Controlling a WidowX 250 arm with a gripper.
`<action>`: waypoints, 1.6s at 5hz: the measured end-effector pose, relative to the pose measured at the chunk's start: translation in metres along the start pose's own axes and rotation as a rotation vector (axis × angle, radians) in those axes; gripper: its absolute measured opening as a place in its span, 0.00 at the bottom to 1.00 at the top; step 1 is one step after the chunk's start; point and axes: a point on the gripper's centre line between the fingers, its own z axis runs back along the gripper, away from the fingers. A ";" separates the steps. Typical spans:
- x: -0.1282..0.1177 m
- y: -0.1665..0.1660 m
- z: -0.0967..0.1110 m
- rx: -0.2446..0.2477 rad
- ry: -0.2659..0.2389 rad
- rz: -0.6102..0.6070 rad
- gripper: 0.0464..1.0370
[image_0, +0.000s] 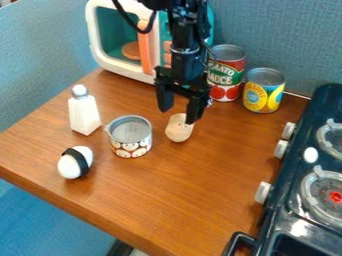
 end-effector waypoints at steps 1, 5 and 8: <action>0.005 0.000 -0.008 -0.005 0.019 0.010 0.96; 0.007 -0.005 -0.028 -0.057 0.101 0.017 0.61; 0.012 -0.033 -0.017 -0.112 0.030 -0.065 0.60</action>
